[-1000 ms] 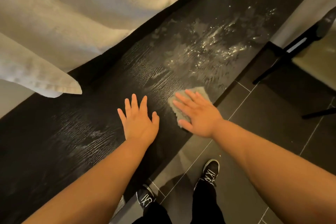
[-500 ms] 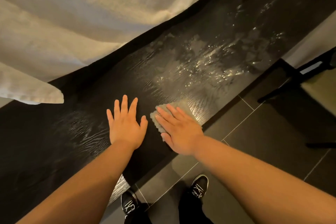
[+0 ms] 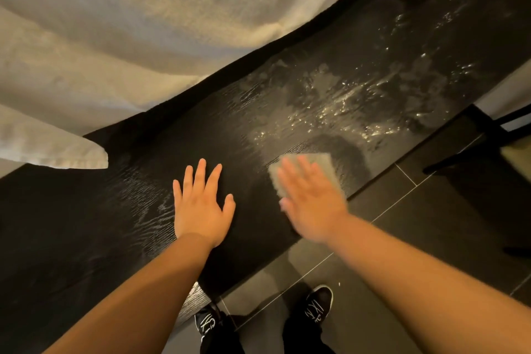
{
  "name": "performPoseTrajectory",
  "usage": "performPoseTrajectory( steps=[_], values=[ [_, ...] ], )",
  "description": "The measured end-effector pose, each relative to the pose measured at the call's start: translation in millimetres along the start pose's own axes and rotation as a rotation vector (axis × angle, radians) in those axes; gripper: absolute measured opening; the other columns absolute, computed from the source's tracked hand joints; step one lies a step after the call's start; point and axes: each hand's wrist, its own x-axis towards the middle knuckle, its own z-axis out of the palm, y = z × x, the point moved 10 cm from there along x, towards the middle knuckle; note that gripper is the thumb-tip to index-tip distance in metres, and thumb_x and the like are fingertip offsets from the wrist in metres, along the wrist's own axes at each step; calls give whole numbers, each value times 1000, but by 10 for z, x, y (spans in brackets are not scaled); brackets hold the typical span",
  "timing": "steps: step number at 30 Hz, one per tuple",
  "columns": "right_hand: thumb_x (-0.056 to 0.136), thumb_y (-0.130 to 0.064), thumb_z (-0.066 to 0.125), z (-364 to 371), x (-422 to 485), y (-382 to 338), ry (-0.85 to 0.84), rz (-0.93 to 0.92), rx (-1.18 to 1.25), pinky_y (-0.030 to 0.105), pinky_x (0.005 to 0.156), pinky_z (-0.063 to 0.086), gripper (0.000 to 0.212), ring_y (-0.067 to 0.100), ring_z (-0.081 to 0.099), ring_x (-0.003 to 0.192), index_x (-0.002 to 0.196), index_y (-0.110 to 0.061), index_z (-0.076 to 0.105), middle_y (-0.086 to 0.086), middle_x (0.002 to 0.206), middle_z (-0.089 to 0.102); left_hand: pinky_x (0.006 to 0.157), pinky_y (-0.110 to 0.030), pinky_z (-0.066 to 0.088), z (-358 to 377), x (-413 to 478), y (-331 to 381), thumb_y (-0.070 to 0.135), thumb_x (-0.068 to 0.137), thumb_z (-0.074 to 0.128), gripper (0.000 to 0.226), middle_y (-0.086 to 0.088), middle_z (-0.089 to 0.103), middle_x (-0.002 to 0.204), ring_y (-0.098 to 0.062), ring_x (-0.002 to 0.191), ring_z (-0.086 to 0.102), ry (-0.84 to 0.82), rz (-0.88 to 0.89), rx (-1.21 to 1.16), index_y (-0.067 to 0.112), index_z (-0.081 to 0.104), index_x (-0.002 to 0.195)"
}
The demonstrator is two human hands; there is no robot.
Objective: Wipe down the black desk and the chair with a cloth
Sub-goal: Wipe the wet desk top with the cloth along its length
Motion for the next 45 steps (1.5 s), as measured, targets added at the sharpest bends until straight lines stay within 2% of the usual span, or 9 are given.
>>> performPoseTrajectory(
  steps=[3,6,11,15,18,23,32,39,45],
  values=[
    [106,-48,22,108,142,-449,-89,-114,27,43,128,-12,68,28,-9,160,166,-18,12,3,175,-3,131,-58,8,-4,7,-7,57,100,42,73,-2,9,177,-30,164,3,0,-8,15,35,22,167],
    [105,-52,20,44,367,-169,-82,-142,2,43,128,-9,69,25,-7,161,167,-21,12,-1,175,-1,131,-58,8,2,7,-6,56,100,44,73,-2,10,177,-30,164,4,7,-4,9,35,23,166],
    [107,-54,15,-136,420,903,-36,159,2,49,130,4,70,26,-6,161,167,-20,10,0,175,-2,131,-58,8,-7,-2,-2,56,100,44,72,-2,11,177,-30,163,5,12,-1,-6,35,24,166],
    [105,-53,21,-155,313,841,19,266,19,50,130,9,72,34,5,160,166,-15,17,6,175,7,131,-58,7,-21,0,5,55,100,45,71,-2,12,177,-30,164,5,13,-5,-11,35,25,166],
    [104,-50,28,-81,262,180,49,93,30,53,129,15,70,37,15,159,163,-14,30,9,173,20,131,-58,8,-20,2,3,56,100,44,72,-2,11,177,-29,164,4,2,-6,0,36,23,166],
    [103,-51,29,43,368,-349,-44,-217,-3,46,130,5,70,28,9,161,165,-19,26,2,174,14,131,-57,7,10,8,-3,57,100,42,73,-1,8,178,-29,164,1,-12,-7,17,37,19,166],
    [105,-56,13,-234,457,837,-10,181,17,51,130,7,73,33,-2,161,167,-17,12,5,175,2,131,-58,9,16,14,-14,59,98,36,73,-2,11,177,-30,164,4,-1,-1,14,37,21,165],
    [107,-54,13,-25,568,-474,-129,-149,26,42,127,-16,68,24,-20,159,166,-23,-2,-2,174,-15,131,-58,8,38,20,-22,63,96,29,76,-1,8,177,-29,164,2,-10,1,31,37,18,166],
    [105,-53,10,-195,856,317,-63,-35,-25,42,129,-6,70,24,-7,161,167,-20,11,-1,175,-1,132,-57,7,34,13,-34,61,98,34,73,0,9,177,-28,164,3,-14,-2,-11,37,21,166]
  ],
)
